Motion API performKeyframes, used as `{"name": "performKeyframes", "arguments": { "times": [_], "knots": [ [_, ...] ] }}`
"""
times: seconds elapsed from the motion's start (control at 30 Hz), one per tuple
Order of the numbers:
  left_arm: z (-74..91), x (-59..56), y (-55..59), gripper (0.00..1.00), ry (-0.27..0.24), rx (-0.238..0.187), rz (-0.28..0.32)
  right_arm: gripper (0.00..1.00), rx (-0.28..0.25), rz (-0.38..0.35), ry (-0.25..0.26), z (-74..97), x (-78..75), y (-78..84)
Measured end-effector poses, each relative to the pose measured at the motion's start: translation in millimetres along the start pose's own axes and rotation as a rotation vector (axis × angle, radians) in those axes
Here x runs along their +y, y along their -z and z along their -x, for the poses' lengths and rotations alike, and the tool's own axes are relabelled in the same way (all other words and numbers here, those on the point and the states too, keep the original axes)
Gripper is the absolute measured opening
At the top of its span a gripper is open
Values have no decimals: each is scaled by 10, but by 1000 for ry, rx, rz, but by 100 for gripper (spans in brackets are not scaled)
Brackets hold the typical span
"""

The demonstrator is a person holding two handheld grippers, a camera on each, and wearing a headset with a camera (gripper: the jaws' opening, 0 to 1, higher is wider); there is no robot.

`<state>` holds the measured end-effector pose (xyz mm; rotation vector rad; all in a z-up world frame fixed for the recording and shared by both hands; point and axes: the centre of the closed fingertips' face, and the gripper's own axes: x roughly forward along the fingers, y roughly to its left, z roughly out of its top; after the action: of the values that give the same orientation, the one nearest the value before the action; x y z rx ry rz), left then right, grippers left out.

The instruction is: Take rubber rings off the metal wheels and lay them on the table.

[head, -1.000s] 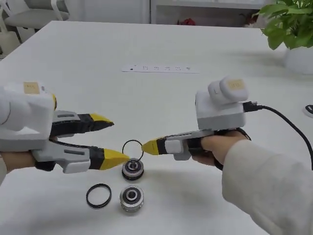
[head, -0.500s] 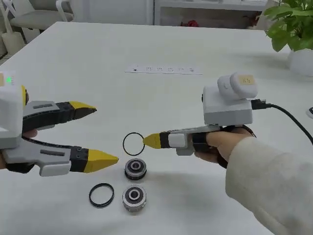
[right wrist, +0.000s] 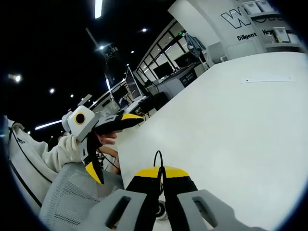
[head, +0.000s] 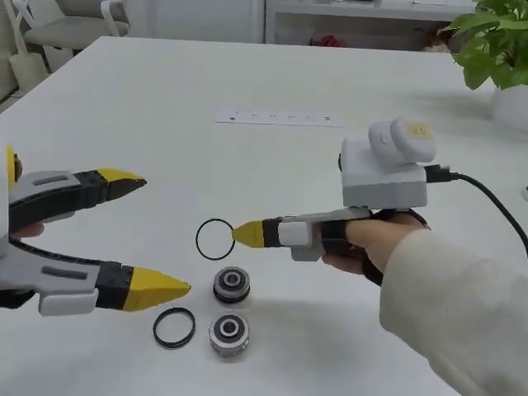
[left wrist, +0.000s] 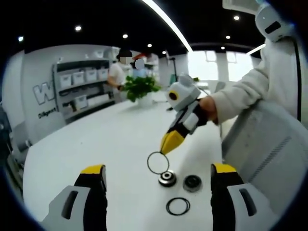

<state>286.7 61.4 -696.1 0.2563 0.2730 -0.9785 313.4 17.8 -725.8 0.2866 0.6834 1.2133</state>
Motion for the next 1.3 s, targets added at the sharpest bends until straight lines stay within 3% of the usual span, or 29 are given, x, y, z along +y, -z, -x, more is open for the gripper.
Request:
{"name": "performKeyframes", "arguments": {
  "times": [0.3,0.73,0.87,1.0,1.3],
  "knots": [
    [47,-112,-10,91,26,-10,31,0,20,11,-24,-53,99,36],
    [85,-258,62,100,86,-9,77,0,91,34,-58,-175,231,209],
    [111,-246,116,100,80,4,65,0,120,43,-69,-218,265,281],
    [175,-212,150,100,69,-18,113,0,152,52,-79,-257,289,360],
    [178,-241,188,100,70,-9,128,0,234,81,-81,-357,301,583]
  ]
}}
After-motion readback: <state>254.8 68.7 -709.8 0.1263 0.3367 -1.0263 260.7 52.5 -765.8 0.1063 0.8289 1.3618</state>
